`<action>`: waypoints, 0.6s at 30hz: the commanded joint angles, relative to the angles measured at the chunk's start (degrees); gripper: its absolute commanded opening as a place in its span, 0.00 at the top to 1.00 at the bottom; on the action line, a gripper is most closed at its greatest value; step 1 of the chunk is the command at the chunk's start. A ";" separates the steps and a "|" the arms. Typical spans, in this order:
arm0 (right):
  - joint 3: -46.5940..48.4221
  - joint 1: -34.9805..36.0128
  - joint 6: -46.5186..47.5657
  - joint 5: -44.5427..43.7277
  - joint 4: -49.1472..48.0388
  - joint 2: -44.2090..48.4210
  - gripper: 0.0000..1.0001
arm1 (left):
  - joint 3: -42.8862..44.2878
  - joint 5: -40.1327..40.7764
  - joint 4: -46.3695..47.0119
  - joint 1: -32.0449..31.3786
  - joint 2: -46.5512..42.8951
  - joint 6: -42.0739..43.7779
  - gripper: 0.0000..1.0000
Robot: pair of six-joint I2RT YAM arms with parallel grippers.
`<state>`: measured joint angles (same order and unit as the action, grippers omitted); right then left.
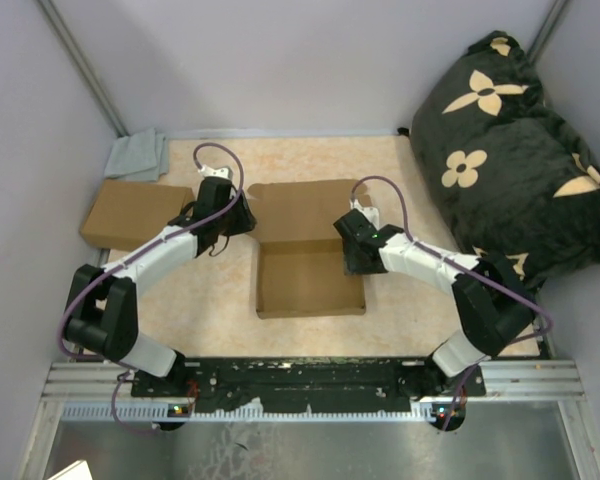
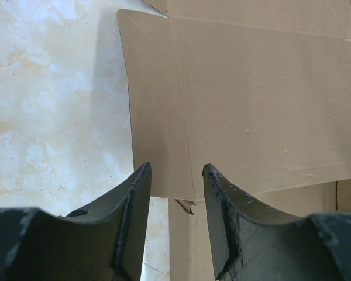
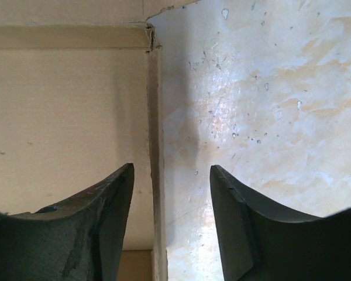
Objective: Fold the paper box
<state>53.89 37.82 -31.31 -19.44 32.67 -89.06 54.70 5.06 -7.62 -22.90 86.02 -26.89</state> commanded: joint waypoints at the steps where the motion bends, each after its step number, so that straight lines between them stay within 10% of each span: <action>1: 0.69 0.20 -1.08 -2.28 0.62 4.61 0.41 | 0.10 1.14 -0.50 -0.36 -1.82 0.60 0.52; 18: -2.93 -9.19 3.88 8.34 -5.78 12.51 0.29 | 3.38 4.24 0.60 -0.27 3.22 0.89 0.50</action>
<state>51.37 29.30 -28.53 -12.08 29.34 -77.69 54.98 8.01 -7.90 -22.90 86.74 -26.89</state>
